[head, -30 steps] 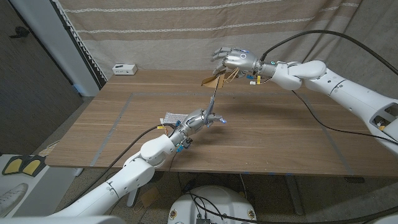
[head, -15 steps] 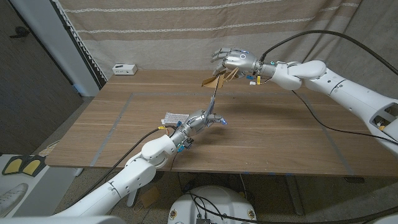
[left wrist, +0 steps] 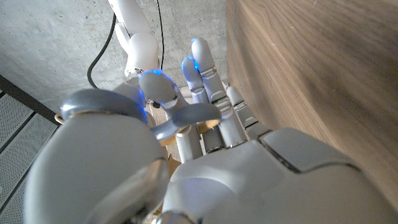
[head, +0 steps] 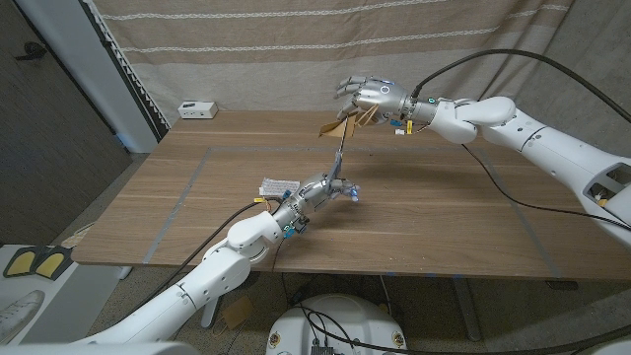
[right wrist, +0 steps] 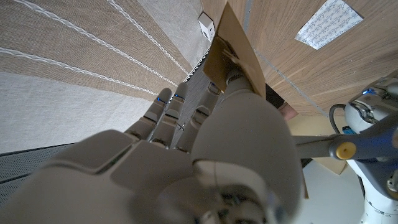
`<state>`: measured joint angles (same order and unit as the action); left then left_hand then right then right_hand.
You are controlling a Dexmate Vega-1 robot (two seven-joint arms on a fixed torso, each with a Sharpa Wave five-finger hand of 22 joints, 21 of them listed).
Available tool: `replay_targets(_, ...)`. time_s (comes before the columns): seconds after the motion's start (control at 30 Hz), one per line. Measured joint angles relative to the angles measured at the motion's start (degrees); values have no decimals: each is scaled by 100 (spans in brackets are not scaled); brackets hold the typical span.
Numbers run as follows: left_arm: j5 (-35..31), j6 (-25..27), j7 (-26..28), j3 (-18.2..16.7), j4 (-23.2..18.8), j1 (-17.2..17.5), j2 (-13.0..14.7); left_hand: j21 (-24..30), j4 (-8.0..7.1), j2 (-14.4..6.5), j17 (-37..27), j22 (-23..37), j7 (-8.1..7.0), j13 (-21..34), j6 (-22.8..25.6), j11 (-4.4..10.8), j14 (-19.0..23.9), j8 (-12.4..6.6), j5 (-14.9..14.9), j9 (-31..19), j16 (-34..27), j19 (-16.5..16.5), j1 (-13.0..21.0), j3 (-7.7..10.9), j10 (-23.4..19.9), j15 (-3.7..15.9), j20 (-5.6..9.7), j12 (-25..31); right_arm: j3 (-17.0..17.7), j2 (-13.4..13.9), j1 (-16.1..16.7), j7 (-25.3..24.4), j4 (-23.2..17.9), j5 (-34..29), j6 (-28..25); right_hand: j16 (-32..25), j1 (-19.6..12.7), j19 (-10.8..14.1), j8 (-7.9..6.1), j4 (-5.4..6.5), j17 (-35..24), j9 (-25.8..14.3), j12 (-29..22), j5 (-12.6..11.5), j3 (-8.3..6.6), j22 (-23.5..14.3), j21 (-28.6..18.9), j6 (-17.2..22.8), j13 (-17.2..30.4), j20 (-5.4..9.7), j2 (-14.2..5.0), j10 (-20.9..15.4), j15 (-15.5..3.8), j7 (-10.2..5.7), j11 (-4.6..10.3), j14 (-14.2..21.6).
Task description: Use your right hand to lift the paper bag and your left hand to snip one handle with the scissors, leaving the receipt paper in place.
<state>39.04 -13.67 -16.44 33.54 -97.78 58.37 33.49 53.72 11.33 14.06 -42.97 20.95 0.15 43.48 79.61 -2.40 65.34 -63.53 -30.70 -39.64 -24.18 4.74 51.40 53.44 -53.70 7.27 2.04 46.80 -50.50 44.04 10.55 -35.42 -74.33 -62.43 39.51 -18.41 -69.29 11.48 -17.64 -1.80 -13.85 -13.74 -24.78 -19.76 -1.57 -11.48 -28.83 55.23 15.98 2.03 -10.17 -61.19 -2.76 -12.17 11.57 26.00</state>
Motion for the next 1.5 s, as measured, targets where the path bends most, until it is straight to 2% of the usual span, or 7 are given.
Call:
replay_targets(0.17,19,1,-3,1,4,-2,-24,172,-36,0,-487,74,-8,288,-8,0,29,0,-268,-562,-317,-37,0,-36,0,73,1,510,20,1,62,-93,29,77,-65,0,0,0,1,-1,0,0,-23,-19,1,0,0,0,3,0,0,1,32,0,-1,32)
replay_targets(0.53,14,-27,2,1,2,0,-29,375,-11,0,-1163,171,-8,534,-8,0,39,-1,-459,-1260,-785,-37,0,-62,0,83,1,904,97,21,190,-306,96,302,-218,0,29,31,18,11,0,-27,-23,-20,-11,0,-23,0,14,32,29,2,31,0,-2,31)
replay_targets(0.7,-25,-72,10,4,-9,1,-28,458,-11,0,-1449,206,-8,596,-8,0,39,-1,-560,-1599,-1024,6,0,-62,0,84,2,1015,194,20,322,-380,221,423,-276,23,29,62,22,18,0,-27,-22,-19,-4,0,-23,0,14,1,28,2,0,-1,-2,63)
replay_targets(0.77,-25,-75,10,5,-17,5,-28,458,-11,0,-1505,206,-8,589,-8,0,39,-1,-590,-1706,-1090,6,0,-62,0,84,2,1076,208,13,339,-397,247,498,-295,23,29,94,23,18,-1,-27,-22,-18,-3,0,-58,-1,14,34,28,2,0,-2,-2,63)
replay_targets(0.9,-8,-80,9,5,-32,17,-28,502,-11,0,-1555,234,-8,592,-8,0,39,-2,-653,-1925,-1167,6,0,-63,0,84,1,1133,247,-35,384,-420,376,643,-310,23,28,124,39,24,-1,-27,-22,3,3,0,-67,-11,17,2,28,2,0,-12,-1,62)
replay_targets(1.5,191,-6,-89,-22,-61,52,-12,526,-44,0,-1436,223,-9,452,-8,0,39,-2,-788,-2296,-1227,5,0,-76,0,84,1,1191,343,-178,514,-458,765,1140,-383,23,12,154,16,5,-5,-23,-44,-24,-14,0,-111,-22,0,32,11,-53,-1,-20,-53,167)
